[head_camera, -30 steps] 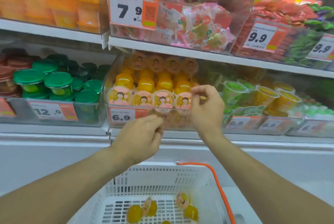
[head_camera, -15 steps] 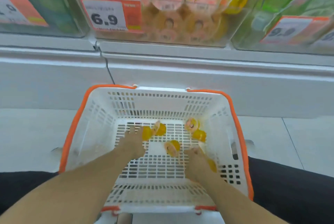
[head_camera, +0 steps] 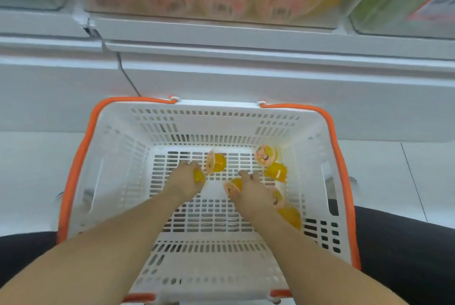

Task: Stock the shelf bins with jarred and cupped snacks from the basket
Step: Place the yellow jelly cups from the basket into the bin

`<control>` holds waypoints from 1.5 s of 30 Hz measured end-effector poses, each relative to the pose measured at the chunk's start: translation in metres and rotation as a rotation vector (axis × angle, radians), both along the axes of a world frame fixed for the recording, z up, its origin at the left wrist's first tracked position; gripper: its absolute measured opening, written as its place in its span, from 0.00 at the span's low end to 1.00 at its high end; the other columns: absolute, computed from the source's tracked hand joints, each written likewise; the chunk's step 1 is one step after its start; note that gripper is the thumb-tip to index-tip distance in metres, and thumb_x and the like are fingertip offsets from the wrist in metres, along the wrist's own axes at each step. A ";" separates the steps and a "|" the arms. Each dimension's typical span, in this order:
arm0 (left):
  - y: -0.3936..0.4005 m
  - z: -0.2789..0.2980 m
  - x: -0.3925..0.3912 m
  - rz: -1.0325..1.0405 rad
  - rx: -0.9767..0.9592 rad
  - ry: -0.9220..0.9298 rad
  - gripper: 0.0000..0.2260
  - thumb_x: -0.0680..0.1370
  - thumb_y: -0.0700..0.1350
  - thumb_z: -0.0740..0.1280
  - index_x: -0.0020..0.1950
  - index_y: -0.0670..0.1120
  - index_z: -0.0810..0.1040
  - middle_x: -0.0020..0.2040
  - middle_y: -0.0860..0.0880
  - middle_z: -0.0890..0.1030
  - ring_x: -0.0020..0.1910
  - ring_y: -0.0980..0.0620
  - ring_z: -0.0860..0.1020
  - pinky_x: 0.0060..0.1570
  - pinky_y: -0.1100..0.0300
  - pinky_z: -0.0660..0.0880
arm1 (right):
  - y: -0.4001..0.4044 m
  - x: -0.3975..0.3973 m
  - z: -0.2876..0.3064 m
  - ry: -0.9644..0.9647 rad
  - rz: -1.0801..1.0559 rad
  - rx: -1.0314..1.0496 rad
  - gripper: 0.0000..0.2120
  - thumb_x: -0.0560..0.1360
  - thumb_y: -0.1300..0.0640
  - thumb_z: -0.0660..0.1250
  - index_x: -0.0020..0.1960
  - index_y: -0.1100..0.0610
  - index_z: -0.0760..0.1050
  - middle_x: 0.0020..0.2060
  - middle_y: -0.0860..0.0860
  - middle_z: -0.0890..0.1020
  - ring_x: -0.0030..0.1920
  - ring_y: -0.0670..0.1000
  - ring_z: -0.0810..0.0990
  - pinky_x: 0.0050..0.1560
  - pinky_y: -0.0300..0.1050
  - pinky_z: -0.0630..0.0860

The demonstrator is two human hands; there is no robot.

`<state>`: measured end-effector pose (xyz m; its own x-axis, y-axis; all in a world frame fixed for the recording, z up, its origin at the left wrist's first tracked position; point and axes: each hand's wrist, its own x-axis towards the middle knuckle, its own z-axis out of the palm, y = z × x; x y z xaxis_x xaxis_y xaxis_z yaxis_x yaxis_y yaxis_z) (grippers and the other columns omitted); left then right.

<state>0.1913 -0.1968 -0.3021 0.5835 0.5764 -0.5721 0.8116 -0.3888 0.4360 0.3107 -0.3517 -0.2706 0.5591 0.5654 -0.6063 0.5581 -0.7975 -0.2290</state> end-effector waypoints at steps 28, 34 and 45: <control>0.057 0.341 -0.016 -0.153 -0.350 -0.169 0.32 0.77 0.71 0.55 0.74 0.53 0.70 0.70 0.54 0.74 0.68 0.54 0.72 0.71 0.50 0.67 | 0.063 -0.016 0.269 1.081 -0.597 0.869 0.11 0.79 0.63 0.67 0.60 0.63 0.76 0.51 0.59 0.86 0.50 0.58 0.86 0.46 0.46 0.79; 0.063 0.390 -0.030 -0.045 -0.361 -0.505 0.18 0.77 0.68 0.57 0.62 0.63 0.76 0.61 0.61 0.80 0.63 0.59 0.76 0.67 0.55 0.70 | 0.072 -0.012 0.348 0.704 -0.424 1.154 0.14 0.71 0.63 0.75 0.54 0.68 0.77 0.39 0.63 0.84 0.35 0.55 0.82 0.37 0.44 0.80; 0.076 0.397 -0.010 0.400 -0.658 -1.012 0.13 0.79 0.54 0.65 0.61 0.53 0.80 0.55 0.48 0.85 0.59 0.45 0.81 0.65 0.43 0.74 | 0.179 0.044 0.417 0.255 -0.437 1.242 0.04 0.74 0.66 0.73 0.46 0.62 0.78 0.39 0.59 0.85 0.33 0.52 0.84 0.41 0.46 0.84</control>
<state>0.1812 -0.1211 0.0946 0.7767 0.5906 -0.2188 0.0151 0.3299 0.9439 0.3547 -0.1724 0.1461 0.7829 0.6191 0.0617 0.1466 -0.0872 -0.9853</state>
